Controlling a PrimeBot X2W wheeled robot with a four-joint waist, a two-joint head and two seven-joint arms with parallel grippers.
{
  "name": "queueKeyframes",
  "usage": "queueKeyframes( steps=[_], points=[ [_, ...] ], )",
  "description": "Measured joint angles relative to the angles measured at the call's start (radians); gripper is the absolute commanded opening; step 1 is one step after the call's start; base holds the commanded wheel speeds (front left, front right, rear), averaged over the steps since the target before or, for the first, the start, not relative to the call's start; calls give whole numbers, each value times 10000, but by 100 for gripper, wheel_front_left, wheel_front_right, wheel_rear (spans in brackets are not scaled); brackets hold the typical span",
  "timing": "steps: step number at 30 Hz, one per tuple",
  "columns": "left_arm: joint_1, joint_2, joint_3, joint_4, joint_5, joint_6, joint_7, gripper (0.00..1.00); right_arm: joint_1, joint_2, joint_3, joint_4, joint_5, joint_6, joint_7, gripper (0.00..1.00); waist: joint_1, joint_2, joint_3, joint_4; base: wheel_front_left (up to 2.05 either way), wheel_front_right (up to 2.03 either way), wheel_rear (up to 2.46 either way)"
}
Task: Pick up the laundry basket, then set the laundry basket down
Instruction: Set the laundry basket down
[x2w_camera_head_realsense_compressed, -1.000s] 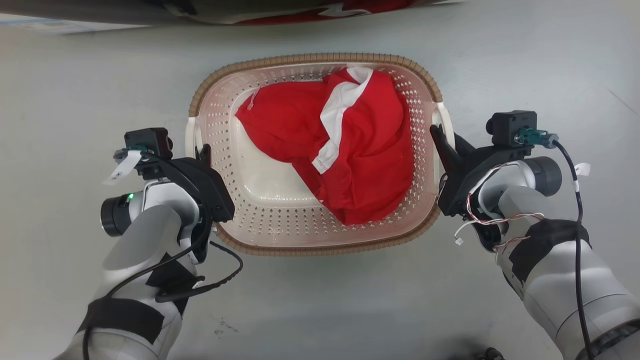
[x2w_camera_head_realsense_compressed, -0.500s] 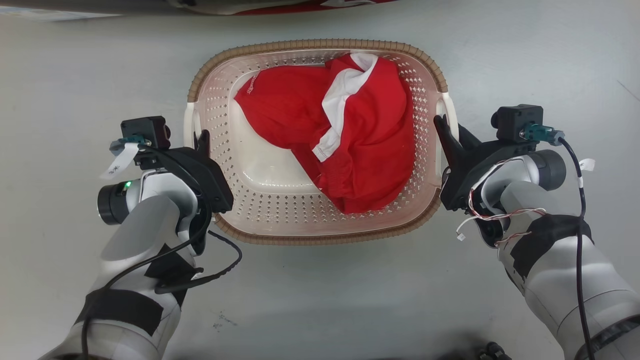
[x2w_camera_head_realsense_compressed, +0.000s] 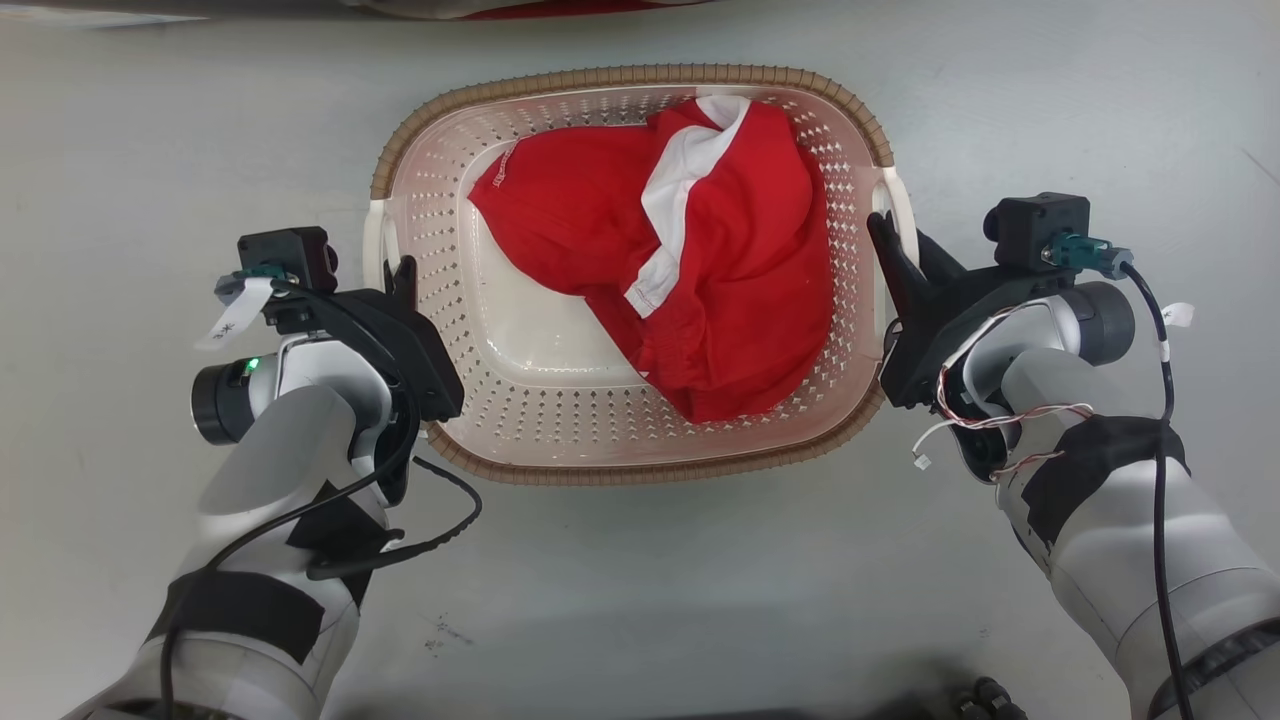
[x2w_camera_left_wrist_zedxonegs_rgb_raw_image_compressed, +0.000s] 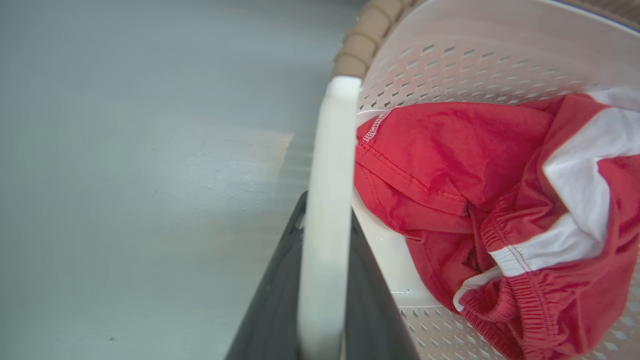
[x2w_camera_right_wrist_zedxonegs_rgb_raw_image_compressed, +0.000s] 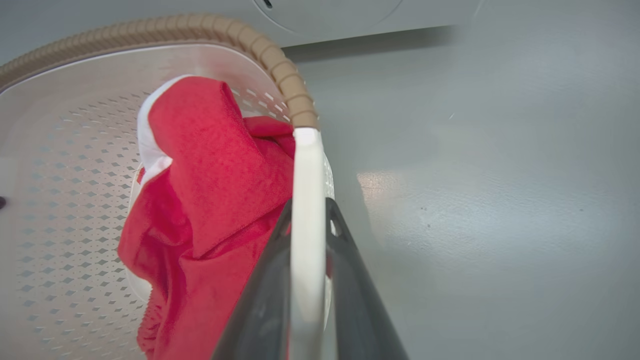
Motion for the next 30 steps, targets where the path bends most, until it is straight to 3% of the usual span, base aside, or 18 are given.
queueKeyframes(
  steps=[14, 16, 17, 30],
  points=[
    [-137, -2, 21, 148, -21, -176, 0, 0, -113, 4, 88, 88, 2, 0, -44, 0, 0, 0, 37, 6, 0, 0, 0],
    [-138, -10, 59, 169, -115, -232, 12, 67, -124, 4, 146, 92, 0, 0, -82, 95, 0, 0, 27, 11, 0, 0, 0],
    [-138, -8, 94, 186, -138, -251, 12, 100, -133, 0, 173, 96, 0, -4, -113, 100, 0, 0, 21, 13, 0, 0, 0],
    [-89, 178, 215, 370, -255, -318, -44, 100, -86, -134, 412, 40, -10, -82, -265, 100, 0, 0, -550, 51, 0, 0, 0]
  ],
)
